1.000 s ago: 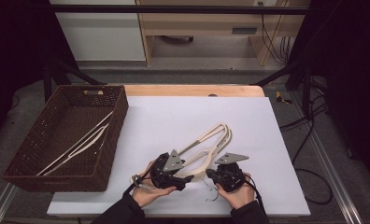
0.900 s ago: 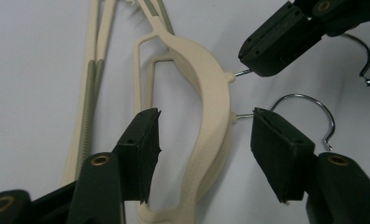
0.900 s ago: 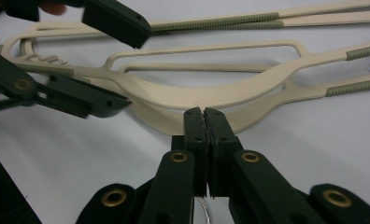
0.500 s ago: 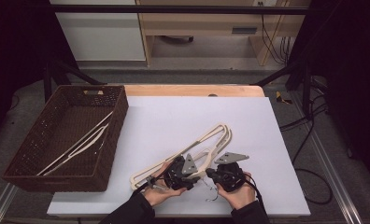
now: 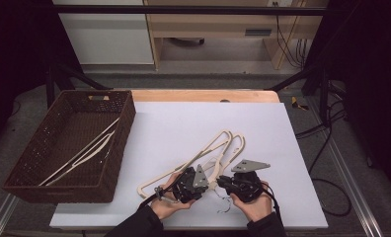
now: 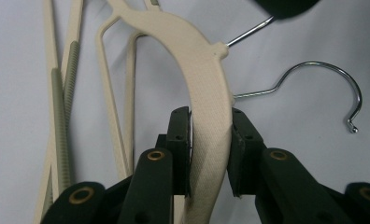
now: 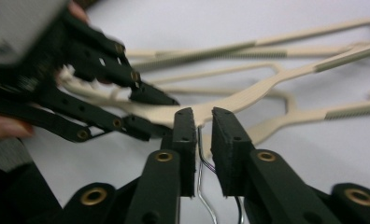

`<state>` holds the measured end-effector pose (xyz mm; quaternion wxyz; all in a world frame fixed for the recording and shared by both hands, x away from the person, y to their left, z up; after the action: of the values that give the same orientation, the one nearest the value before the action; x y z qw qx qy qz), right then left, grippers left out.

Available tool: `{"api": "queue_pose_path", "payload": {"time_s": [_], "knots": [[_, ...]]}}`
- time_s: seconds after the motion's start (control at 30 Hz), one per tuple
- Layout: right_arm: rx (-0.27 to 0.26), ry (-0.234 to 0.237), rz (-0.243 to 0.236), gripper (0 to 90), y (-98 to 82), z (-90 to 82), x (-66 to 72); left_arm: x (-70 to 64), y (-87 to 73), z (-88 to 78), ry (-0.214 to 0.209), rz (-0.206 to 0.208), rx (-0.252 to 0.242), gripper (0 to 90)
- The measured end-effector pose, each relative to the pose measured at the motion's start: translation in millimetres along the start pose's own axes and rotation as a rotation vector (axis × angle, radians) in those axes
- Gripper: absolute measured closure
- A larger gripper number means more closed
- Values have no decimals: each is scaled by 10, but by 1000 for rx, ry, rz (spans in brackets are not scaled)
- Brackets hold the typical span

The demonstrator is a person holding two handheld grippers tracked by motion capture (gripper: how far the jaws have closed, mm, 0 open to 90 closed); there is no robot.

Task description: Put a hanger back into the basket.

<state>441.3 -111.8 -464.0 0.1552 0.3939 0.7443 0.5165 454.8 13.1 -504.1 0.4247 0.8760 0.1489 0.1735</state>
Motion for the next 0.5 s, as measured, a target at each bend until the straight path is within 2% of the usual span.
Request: {"api": "queue_pose_path", "payload": {"time_s": [0.1,0.13,0.23,0.37,0.47,0.5], "knots": [[-112,12,11,686,138,-125,-71,19,12,-43,-1,-17,-12,744],[-158,5,16,660,192,-193,-127,29,21,-64,2,-20,-15,745],[-235,-37,28,554,260,-339,-293,66,47,-132,9,-27,-30,751],[-284,-107,31,423,248,-459,-504,138,69,-235,17,-44,-51,759],[-296,-128,29,354,198,-502,-612,208,84,-327,29,-69,-73,766],[-304,-133,48,338,169,-504,-644,223,89,-346,30,-75,-78,769]]}}
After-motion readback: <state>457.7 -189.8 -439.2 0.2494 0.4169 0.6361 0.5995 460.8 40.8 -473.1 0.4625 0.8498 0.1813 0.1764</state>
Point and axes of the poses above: each handheld gripper's, and its own axes: z roughly forward along the jaws, y roughly out of its top, x roughly to its left, the point moved 7 cm from there along z, roughly forward along the jaws, and after that the axes turned 14 degrees about -x, right-handed, at the moved point
